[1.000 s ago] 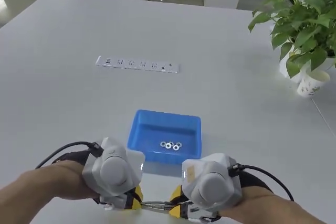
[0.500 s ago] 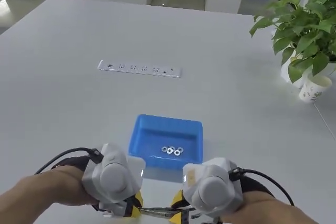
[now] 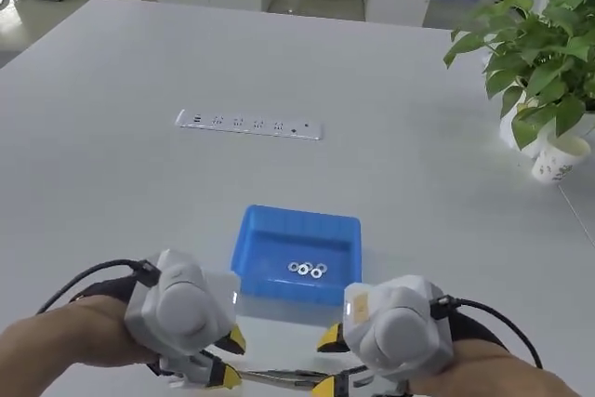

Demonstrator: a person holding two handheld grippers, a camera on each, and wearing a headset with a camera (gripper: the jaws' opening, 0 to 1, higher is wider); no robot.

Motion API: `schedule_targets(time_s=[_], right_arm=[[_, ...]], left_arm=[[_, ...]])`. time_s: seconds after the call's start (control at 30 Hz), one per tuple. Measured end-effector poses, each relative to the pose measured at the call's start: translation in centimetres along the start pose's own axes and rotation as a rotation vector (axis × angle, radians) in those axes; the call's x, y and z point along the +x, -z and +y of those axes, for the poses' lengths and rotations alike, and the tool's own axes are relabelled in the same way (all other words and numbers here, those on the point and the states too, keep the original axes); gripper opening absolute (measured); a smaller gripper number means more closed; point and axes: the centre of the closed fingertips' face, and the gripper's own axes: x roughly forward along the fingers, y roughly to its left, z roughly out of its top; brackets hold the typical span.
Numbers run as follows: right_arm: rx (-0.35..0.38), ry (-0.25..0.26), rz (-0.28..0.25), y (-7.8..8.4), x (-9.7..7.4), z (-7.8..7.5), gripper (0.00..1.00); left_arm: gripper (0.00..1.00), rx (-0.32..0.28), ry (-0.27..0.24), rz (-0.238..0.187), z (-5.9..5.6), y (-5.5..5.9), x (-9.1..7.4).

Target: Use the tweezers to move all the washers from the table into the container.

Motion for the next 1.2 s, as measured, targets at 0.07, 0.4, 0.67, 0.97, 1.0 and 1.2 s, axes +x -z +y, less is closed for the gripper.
schedule_targets(time_s=[0.07,0.4,0.67,0.97,1.0,1.2], right_arm=[[0.015,0.018,-0.016,-0.2,-0.6,-0.4,0.29],[0.102,0.101,-0.090,-0.4,-3.2,-2.0,0.37],[0.175,0.161,-0.138,0.3,-5.0,-2.6,0.47],[0.243,0.240,-0.186,1.4,-7.8,-3.2,0.58],[0.248,0.244,-0.189,1.5,-8.0,-3.1,0.59],[0.279,0.273,-0.230,2.3,-9.0,-2.9,0.68]], left_arm=[[0.26,-0.024,-0.006,-0.016,0.0,0.0,-0.4],[0.33,-0.134,-0.067,-0.111,0.6,-0.5,-2.9],[0.43,-0.192,-0.115,-0.160,0.8,-0.4,-4.6],[0.53,-0.263,-0.174,-0.246,1.0,-0.8,-6.3],[0.54,-0.267,-0.183,-0.257,1.0,-0.9,-6.5],[0.63,-0.303,-0.245,-0.323,1.1,-1.2,-7.5]])
